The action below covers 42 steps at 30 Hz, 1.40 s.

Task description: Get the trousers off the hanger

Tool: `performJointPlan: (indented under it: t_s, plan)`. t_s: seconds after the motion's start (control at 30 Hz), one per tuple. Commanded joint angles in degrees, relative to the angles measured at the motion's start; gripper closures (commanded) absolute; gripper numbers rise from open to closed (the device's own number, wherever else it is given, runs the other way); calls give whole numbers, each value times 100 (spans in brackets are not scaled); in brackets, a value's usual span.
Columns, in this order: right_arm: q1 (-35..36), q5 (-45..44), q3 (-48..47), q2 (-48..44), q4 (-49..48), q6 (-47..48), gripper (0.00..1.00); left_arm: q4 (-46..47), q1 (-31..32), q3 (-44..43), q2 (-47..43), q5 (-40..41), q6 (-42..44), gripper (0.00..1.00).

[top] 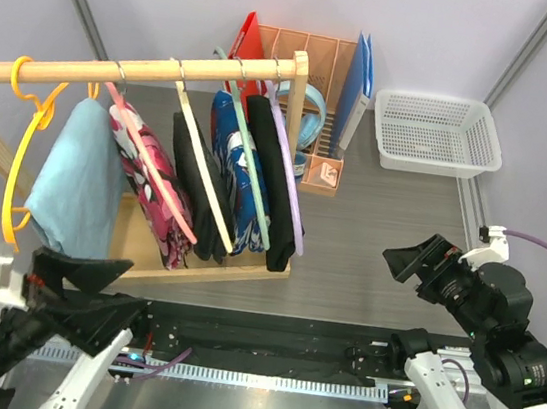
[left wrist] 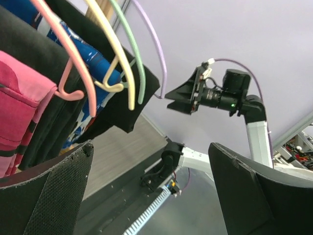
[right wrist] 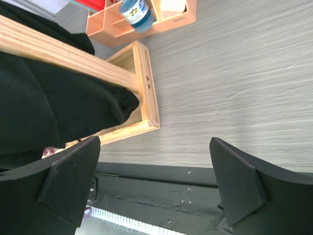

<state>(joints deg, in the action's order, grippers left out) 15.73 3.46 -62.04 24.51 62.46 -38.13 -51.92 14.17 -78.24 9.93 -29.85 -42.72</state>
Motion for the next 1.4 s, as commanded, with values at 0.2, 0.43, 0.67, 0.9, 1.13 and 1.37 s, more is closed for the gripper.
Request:
performJointPlan:
  t_s: [0.2,0.43,0.67,0.9,1.13,1.37]
  plan:
    - [-17,733,-923,563,-40,525,0,1087,244,248,807,58,-1045,0]
    - [-17,2035,-976,678,-813,789,1,183,209,-1043,2626,-39,-536,5]
    - [-26,2141,-942,836,-910,1000,1,525,50,-2019,3822,-443,-887,14]
    - [-17,2238,-608,880,-1086,1062,0,552,278,-2907,4798,-478,-861,19]
    - [-26,2229,-405,924,-1271,1044,0,-150,2621,-3776,5677,1635,-107,22]
    - [-17,2194,-414,968,-1280,1045,0,-29,6214,-4057,6266,5765,640,25]
